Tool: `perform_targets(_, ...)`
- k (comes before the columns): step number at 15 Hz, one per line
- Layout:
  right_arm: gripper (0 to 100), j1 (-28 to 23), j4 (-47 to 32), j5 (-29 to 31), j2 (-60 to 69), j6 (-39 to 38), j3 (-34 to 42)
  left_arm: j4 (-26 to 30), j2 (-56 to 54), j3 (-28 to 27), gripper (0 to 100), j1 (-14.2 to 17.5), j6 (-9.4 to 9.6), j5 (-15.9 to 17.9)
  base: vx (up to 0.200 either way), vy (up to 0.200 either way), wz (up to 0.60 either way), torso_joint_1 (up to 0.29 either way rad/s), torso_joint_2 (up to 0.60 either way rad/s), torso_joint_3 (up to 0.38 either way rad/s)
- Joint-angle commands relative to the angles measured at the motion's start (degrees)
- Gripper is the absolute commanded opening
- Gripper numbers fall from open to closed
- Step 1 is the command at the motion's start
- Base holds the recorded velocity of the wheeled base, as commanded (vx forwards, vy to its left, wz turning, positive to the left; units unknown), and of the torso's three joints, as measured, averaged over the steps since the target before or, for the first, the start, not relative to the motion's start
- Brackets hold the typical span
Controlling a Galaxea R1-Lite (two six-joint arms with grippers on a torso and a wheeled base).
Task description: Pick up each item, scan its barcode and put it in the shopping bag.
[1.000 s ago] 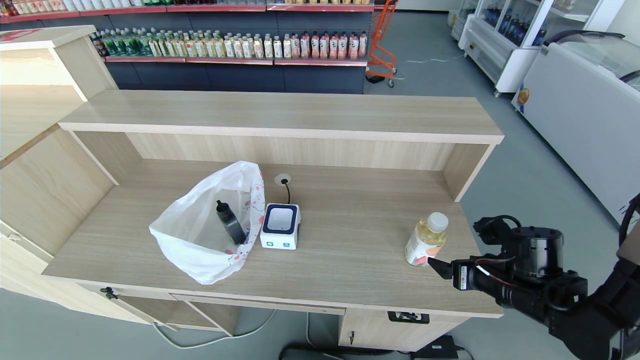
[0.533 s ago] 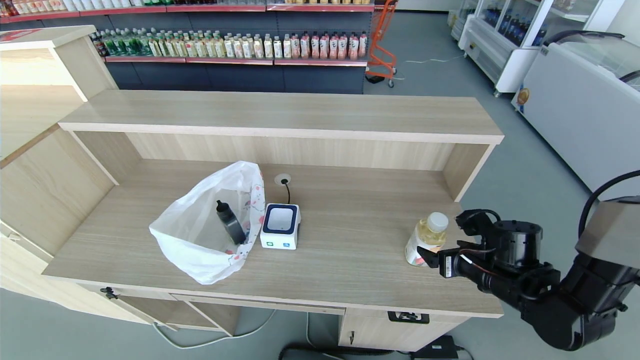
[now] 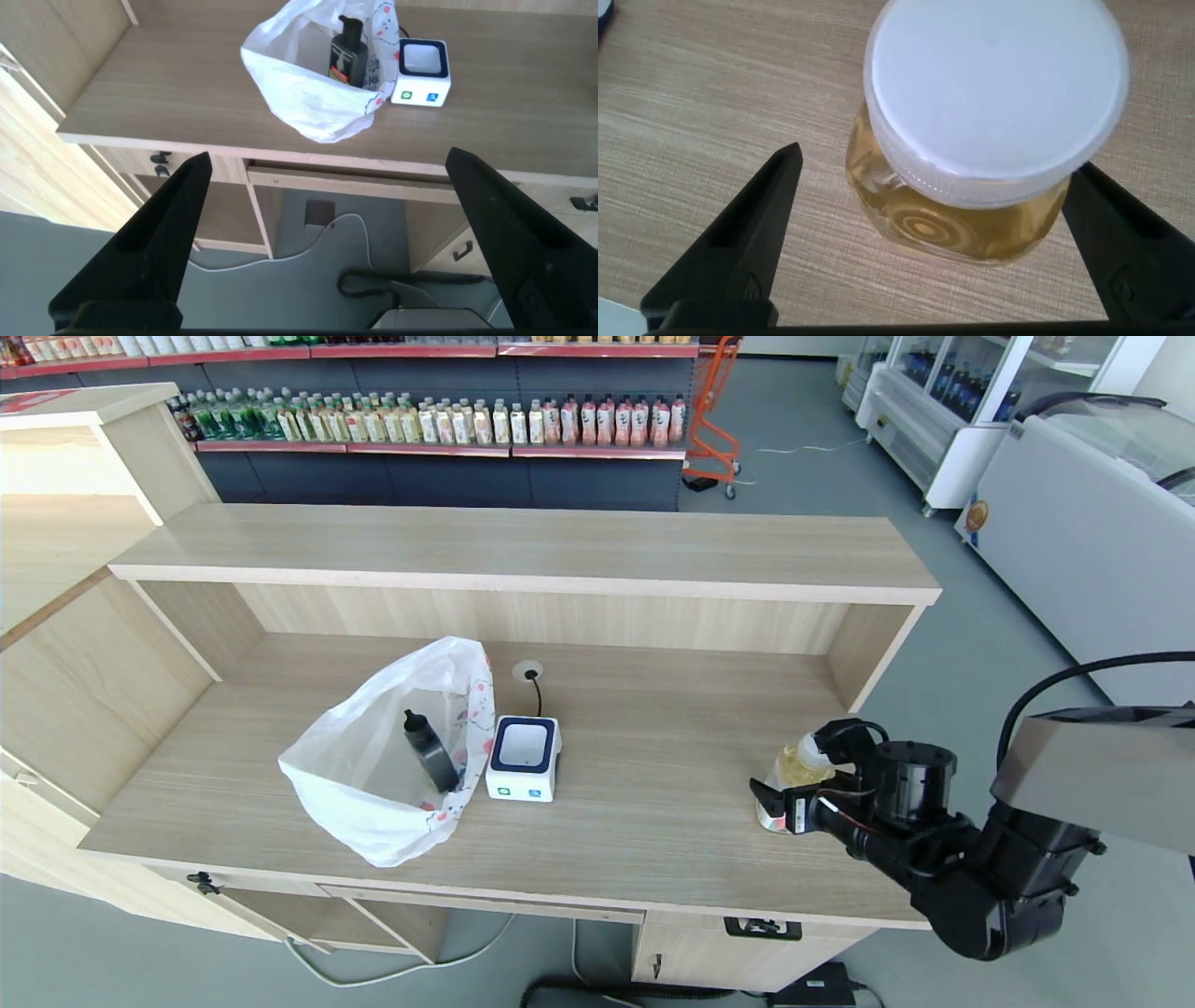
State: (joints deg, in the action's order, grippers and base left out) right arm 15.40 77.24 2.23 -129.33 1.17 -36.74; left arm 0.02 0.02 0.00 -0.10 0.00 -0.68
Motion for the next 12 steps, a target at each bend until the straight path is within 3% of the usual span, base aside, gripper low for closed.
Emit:
perform_targets(1,100,0.6,0.8,0.0,-2.9,0.1,-2.0,0.0,0.0,0.0,100,0.0,0.00,0.0,0.000,0.000,0.00,0.000,0.00,0.000)
perform_targets(10,100,2.4,1.9,-0.5,-8.4,2.4,-11.4,0.0,0.0,0.0,100,0.0,0.00,0.0,0.000,0.000,0.00,0.000,0.00,0.000)
perform_targets(11,0,2.4,1.9,-0.5,-8.4,2.6,-11.9,0.0,0.0,0.0,100,0.0,0.00,0.0,0.000,0.000,0.00,0.000,0.00,0.000)
perform_targets(12,0,2.2,1.9,-0.5,-8.3,2.6,-12.2,0.0,0.0,0.0,100,0.0,0.00,0.0,0.000,0.000,0.00,0.000,0.00,0.000)
